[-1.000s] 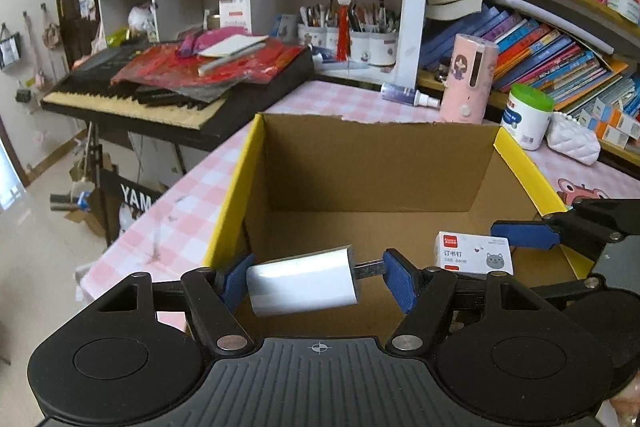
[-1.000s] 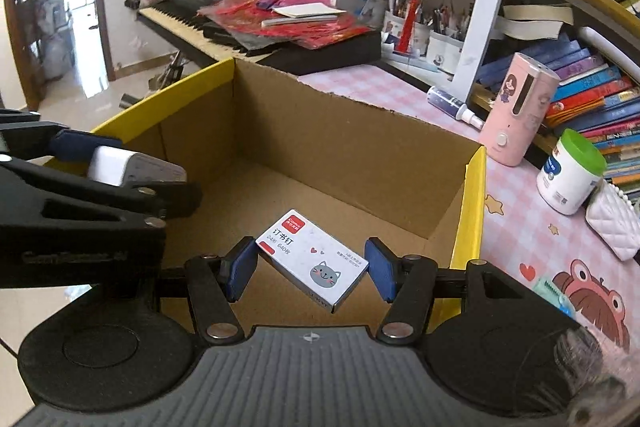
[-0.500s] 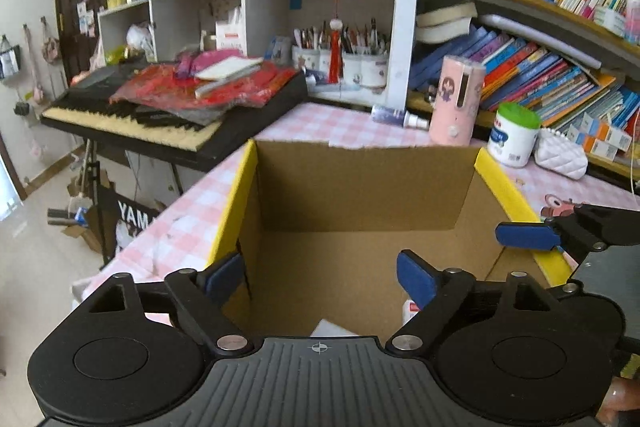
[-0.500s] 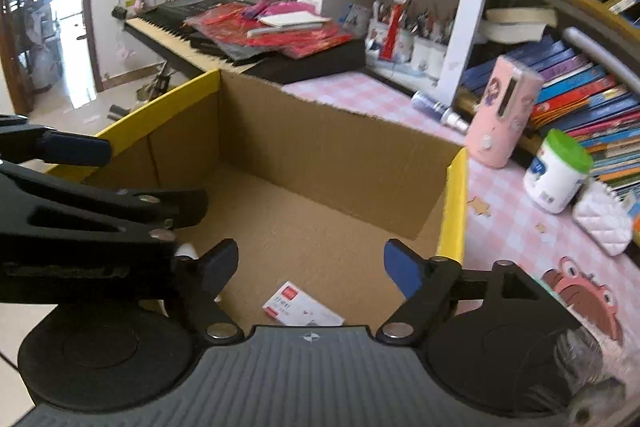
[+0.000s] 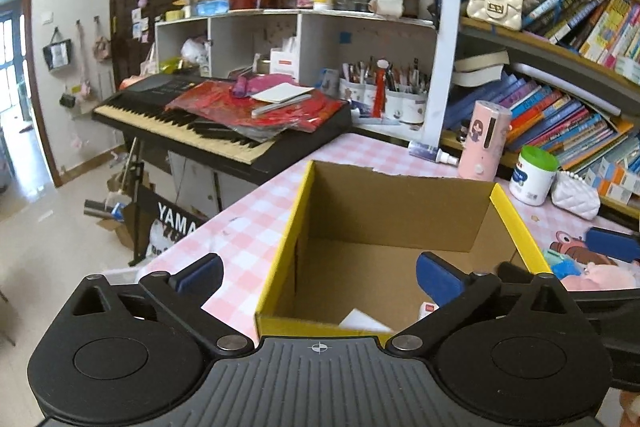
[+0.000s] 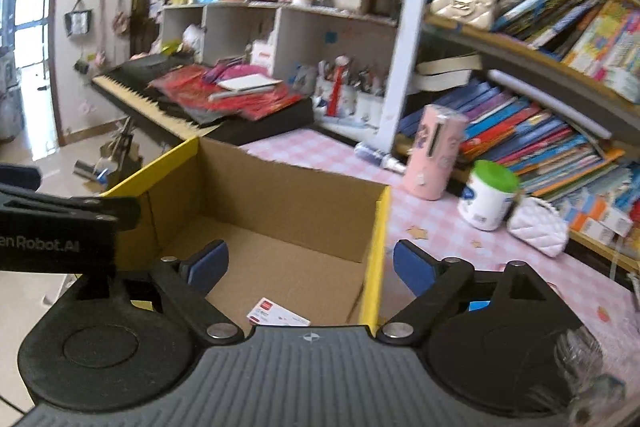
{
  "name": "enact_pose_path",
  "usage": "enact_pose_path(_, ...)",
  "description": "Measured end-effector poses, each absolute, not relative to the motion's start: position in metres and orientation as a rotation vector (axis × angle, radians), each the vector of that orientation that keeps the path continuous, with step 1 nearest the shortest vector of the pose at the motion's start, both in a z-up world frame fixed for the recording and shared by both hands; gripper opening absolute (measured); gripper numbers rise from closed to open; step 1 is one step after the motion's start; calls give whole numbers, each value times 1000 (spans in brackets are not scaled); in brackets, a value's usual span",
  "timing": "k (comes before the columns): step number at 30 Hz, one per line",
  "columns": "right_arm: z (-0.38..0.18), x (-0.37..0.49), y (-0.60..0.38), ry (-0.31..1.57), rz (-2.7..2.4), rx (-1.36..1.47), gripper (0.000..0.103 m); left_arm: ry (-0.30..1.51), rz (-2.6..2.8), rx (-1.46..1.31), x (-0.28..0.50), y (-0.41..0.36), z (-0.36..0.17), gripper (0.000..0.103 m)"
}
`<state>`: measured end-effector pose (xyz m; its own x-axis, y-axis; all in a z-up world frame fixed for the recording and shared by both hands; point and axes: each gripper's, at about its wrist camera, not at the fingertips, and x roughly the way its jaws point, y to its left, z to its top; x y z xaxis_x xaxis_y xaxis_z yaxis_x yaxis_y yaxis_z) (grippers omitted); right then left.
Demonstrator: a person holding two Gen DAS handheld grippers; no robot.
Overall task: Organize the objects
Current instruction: 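Withdraw both tools from the yellow box back toward the tape roll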
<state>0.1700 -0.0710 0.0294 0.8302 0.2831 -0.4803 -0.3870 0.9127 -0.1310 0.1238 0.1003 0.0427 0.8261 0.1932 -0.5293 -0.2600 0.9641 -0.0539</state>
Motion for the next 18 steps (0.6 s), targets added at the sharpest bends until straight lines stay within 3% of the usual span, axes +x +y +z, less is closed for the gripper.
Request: enact_pose_path(18, 6, 102, -80, 601, 120, -145, 100, 650, 198, -113, 66, 117, 15, 103)
